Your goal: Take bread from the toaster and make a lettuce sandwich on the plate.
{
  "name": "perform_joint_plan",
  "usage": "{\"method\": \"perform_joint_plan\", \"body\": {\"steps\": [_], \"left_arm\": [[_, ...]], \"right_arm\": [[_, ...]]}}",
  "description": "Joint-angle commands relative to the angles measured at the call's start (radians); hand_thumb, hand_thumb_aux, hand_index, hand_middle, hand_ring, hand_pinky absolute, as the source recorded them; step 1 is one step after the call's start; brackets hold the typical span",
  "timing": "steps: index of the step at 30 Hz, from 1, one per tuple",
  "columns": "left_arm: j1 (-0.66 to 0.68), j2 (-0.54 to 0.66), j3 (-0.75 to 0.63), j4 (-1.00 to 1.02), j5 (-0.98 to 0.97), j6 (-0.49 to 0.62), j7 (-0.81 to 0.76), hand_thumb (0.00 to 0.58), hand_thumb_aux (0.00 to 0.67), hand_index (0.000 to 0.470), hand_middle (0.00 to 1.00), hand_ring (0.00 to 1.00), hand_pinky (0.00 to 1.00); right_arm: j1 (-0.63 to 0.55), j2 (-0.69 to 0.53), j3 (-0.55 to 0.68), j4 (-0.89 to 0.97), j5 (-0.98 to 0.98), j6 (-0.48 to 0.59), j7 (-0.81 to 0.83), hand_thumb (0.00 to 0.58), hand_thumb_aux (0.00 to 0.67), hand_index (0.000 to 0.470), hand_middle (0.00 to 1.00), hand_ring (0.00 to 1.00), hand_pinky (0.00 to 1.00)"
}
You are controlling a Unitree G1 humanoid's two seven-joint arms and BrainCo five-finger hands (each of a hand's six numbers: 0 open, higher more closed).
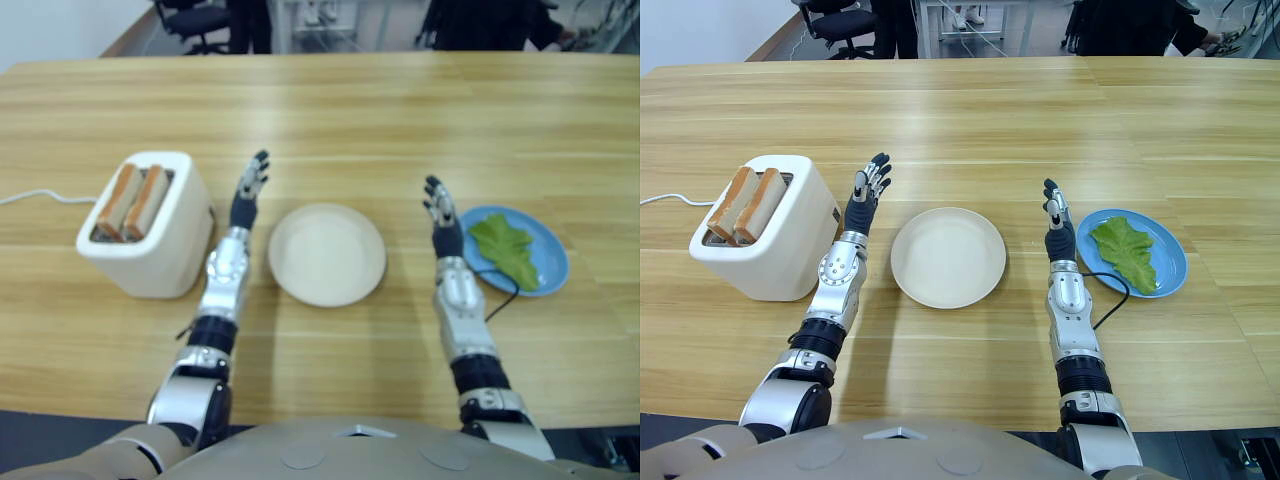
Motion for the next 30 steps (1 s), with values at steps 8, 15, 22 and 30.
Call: {"method": "perform_joint_plan", "body": {"steps": [8, 15, 22, 30], "left_arm": [[0.008, 0.002, -0.001, 0.006, 0.009, 0.037, 0.009, 0.000, 0.000, 0.000, 0.00, 0.00, 0.00], [0.008, 0.006, -0.002, 0.011, 0.012, 0.038, 0.011, 0.000, 0.000, 0.000, 0.00, 0.00, 0.00], [0.131, 0.096, -0.046, -0.694, -0.001, 0.253, -0.068, 0.000, 0.000, 0.000, 0.00, 0.00, 0.00], [0.072, 0.582, 0.398, -1.200, -0.299, 0.696, -0.180, 0.000, 0.000, 0.000, 0.00, 0.00, 0.00]], "right_arm": [[0.005, -0.001, -0.010, 0.010, 0.011, 0.009, 0.005, 0.000, 0.000, 0.000, 0.00, 0.00, 0.00], [0.006, 0.000, -0.008, 0.014, 0.011, 0.011, 0.008, 0.000, 0.000, 0.000, 0.00, 0.00, 0.00], [0.004, 0.001, -0.002, 0.025, 0.004, 0.014, 0.009, 0.000, 0.000, 0.000, 0.00, 0.00, 0.00], [0.011, 0.021, 0.014, 0.039, -0.010, 0.015, -0.010, 0.000, 0.000, 0.000, 0.00, 0.00, 0.00]]}}
